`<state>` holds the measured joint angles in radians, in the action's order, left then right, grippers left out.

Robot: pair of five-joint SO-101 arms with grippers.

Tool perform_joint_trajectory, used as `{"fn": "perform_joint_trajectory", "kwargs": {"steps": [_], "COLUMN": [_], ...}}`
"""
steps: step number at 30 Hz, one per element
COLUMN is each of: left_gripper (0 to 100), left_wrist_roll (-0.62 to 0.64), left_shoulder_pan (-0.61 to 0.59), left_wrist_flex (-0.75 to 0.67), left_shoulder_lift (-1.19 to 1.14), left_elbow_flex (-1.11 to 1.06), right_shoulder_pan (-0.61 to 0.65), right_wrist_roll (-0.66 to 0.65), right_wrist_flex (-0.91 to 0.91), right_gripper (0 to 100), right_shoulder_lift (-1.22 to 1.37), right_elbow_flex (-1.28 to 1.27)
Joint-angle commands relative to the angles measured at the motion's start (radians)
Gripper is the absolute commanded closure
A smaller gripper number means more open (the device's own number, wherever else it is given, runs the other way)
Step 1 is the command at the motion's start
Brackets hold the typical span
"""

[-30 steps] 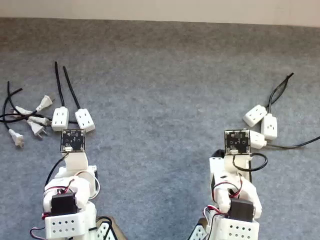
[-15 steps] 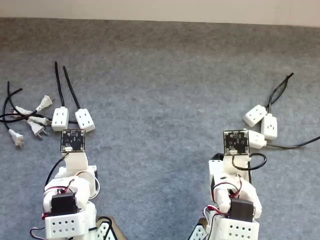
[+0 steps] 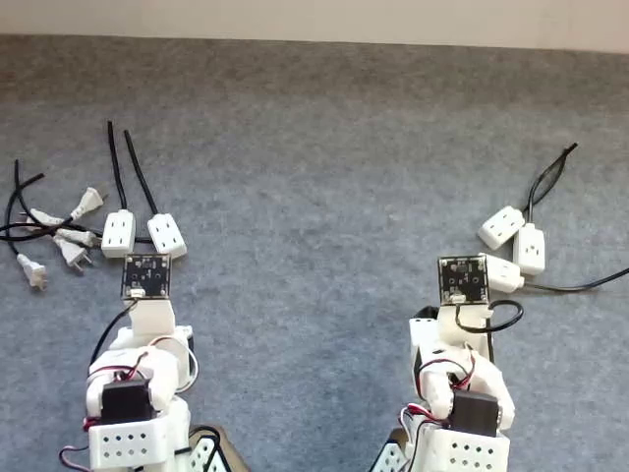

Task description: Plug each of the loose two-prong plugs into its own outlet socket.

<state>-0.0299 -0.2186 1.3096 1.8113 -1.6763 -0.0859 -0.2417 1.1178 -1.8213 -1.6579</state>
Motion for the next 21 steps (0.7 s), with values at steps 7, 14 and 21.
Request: {"fn": "perform_joint_trajectory", "kwargs": {"steps": [7, 14, 21], "left_gripper": [97, 97, 96], "left_wrist_roll": [0.003, 0.003, -0.27], "left_shoulder_pan": [0.024, -0.01, -0.039], "left_wrist_flex": [0.009, 0.009, -0.049], "left_shoulder_lift": [0.005, 0.005, 0.005], "left_elbow_flex": [0.048, 0.166, 0.242], "right_shoulder_pan": [-0.001, -0.001, -0.035], "right_wrist_roll": [0.002, 0.002, 0.002], "right_wrist_flex": [0.005, 0.005, 0.018], "right_gripper": [98.6, 98.6, 98.6], "right_shoulder_lift": [-0.007, -0.004, -0.01], "right_elbow_flex": [-0.147, -0.147, -0.147]}}
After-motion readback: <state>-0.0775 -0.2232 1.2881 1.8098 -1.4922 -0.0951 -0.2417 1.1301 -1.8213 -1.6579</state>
